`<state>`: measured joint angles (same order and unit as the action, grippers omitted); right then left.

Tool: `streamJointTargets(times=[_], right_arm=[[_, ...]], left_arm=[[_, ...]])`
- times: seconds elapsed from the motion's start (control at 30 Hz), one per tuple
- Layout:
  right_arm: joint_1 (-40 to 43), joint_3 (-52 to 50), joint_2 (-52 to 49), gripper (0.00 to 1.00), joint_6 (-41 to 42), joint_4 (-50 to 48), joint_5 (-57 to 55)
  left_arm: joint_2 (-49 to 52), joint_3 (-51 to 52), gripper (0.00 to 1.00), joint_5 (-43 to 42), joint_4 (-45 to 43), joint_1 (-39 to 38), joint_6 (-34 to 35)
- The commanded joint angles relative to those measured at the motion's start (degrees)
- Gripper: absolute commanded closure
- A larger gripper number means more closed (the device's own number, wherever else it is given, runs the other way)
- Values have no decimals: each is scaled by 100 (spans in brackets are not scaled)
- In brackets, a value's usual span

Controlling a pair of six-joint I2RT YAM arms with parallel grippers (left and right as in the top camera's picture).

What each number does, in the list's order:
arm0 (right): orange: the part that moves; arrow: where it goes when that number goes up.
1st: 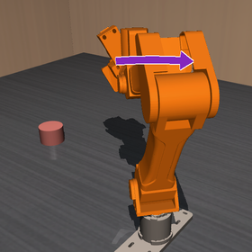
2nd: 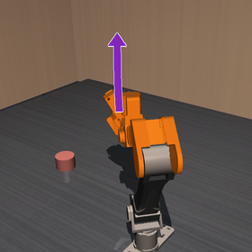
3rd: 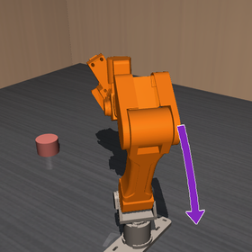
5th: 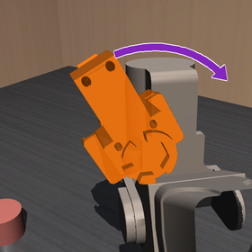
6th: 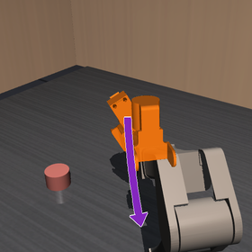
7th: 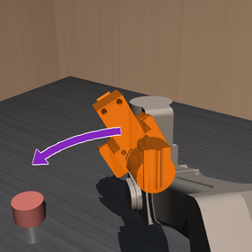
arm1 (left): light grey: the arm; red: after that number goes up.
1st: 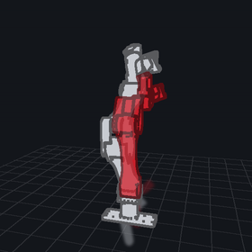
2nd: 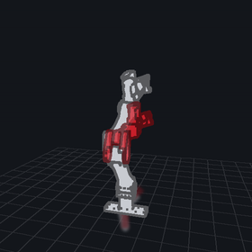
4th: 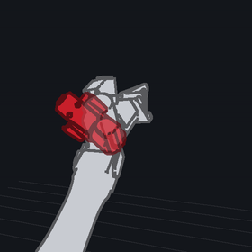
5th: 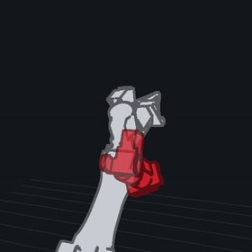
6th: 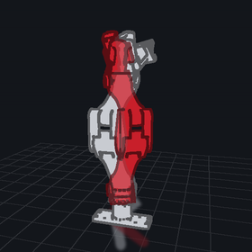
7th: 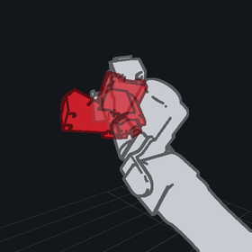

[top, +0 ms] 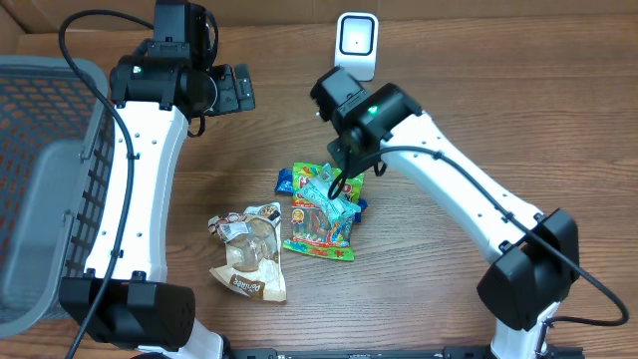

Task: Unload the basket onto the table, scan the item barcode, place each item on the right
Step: 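Grasp the pale green packet from the pile with the right gripper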

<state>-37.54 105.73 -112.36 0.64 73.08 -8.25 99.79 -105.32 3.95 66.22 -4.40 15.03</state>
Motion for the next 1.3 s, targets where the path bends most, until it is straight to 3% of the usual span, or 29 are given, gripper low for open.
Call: streamJointTargets(times=[0.0,0.03,0.07,0.13,0.17,0.2,0.27,0.33,0.43,0.67,0.83,1.03,1.13,1.27], right_arm=[[313,35,79,75,-83,-33,1224],[435,35,63,51,195,-7,1635],[527,35,50,36,461,24,1856],[772,20,13,25,1176,142,2341],[892,-28,11,12,1338,195,2671],[994,-111,11,6,1386,229,3040],[1097,-317,11,5,1491,251,3541],[1128,-623,11,8,1641,205,3871],[1069,-1115,11,25,1952,-72,3971],[717,-2065,11,27,2717,-1250,3919],[632,-2295,11,42,2813,-1648,3792],[658,-2306,11,71,2782,-1628,3504],[756,-2236,20,93,2555,-1613,3510],[909,-2033,153,96,1910,-1504,3517]], left_arm=[[26,-166,0,74,-2,-7,-26],[26,-166,0,74,-2,-7,-26],[26,-166,0,74,-2,-7,-26],[26,-168,0,74,-2,-7,-26],[26,-168,0,74,-4,-7,-26],[26,-166,0,74,-4,-7,-26],[26,-166,0,74,-4,-7,-26],[26,-166,0,74,-4,-7,-26],[26,-166,0,72,-4,-7,-24],[26,-166,0,74,-4,-2,-26],[26,-168,0,72,-4,-11,-24],[26,-166,0,72,-4,-7,-26],[26,-166,0,72,-2,-7,-24],[26,-166,0,72,-4,-11,-26]])
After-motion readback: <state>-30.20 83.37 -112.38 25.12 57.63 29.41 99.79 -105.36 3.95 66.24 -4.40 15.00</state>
